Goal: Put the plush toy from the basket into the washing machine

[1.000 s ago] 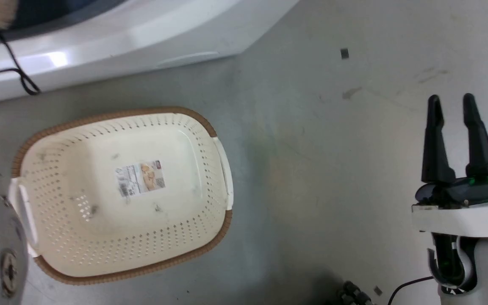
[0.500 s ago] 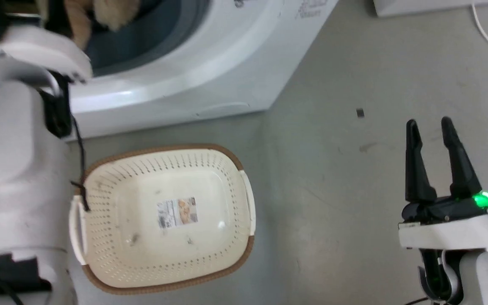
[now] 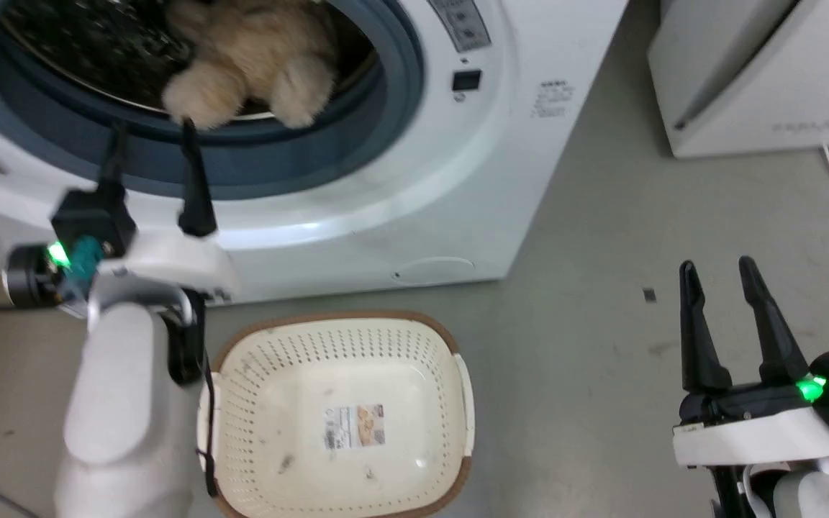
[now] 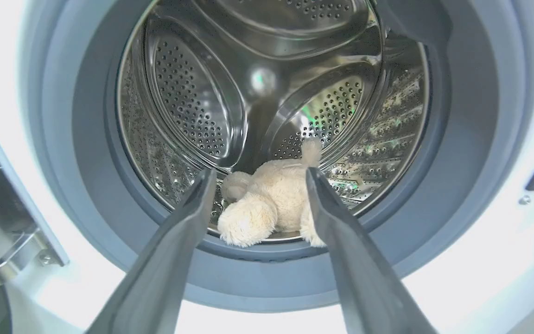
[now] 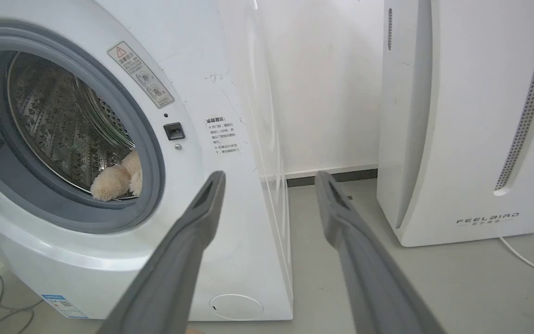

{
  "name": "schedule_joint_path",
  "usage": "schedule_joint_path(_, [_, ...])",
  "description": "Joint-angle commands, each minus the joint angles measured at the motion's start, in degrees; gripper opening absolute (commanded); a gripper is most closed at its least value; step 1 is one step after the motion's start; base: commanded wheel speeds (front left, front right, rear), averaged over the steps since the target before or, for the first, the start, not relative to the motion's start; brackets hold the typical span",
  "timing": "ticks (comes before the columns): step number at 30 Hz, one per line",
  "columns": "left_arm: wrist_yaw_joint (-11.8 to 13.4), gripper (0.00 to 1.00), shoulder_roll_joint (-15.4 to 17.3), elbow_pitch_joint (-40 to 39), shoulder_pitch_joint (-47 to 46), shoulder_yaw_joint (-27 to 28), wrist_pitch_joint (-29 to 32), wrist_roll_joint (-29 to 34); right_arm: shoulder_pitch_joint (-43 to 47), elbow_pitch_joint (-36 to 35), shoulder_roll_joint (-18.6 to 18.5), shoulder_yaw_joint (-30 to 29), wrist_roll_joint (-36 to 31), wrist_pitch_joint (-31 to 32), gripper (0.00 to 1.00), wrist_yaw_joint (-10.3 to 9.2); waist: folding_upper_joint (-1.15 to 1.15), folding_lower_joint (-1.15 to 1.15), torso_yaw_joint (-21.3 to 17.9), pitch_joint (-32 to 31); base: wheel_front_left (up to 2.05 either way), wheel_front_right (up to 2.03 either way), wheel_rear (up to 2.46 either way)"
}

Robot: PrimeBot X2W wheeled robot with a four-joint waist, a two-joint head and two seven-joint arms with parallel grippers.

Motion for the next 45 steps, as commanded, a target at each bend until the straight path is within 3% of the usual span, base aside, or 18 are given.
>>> schedule_joint_path(1, [-0.1,1.00,-0.8,-1.8,3.4,-0.4,-0.2,1.0,1.3,0.3,0.0,-0.2,-0.8,-0.3,1.00,0.03,0.00,0.01,2.5,-3.6,0.00,0.00,0.00])
schedule_joint_path(9, [0.8,1.00,-2.8,-8.0,12.7,-1.9,-0.2,2.0,3.9,0.8,0.0,-1.0,-2.0,-0.3,1.00,0.03,0.00,0.01,5.1,-8.0,0.00,0.00,0.00])
schedule_joint_path(18, [3.5,1.00,-3.7,-11.8,24.2,-3.6,-0.2,3.0,7.7,1.9,0.0,-1.6,-3.1,-0.3,1.00,0.03,0.00,0.01,6.5,-13.2,0.00,0.00,0.00])
schedule_joint_path(26, [3.5,1.00,-3.9,-14.0,31.7,-5.0,-0.2,3.5,10.6,2.1,0.0,-1.7,-3.6,-0.3,1.00,0.03,0.00,0.01,7.4,-16.3,0.00,0.00,0.00])
schedule_joint_path(38, [2.2,1.00,-4.0,-13.0,34.4,-5.5,-0.2,3.0,12.6,2.6,0.0,-2.0,-3.5,-0.3,1.00,0.03,0.00,0.01,8.2,-17.8,0.00,0.00,0.00])
schedule_joint_path(39, [2.4,0.00,-4.0,-13.1,33.5,-5.6,0.0,3.1,12.0,2.4,0.0,-1.9,-3.2,0.0,0.00,0.00,0.00,0.01,8.2,-17.8,0.00,0.00,0.00])
schedule_joint_path(45, [2.3,0.00,-4.0,-13.5,33.6,-5.6,0.5,3.2,11.8,2.4,0.0,-1.8,-3.4,0.4,0.00,0.00,0.00,0.01,8.2,-17.8,0.00,0.00,0.00])
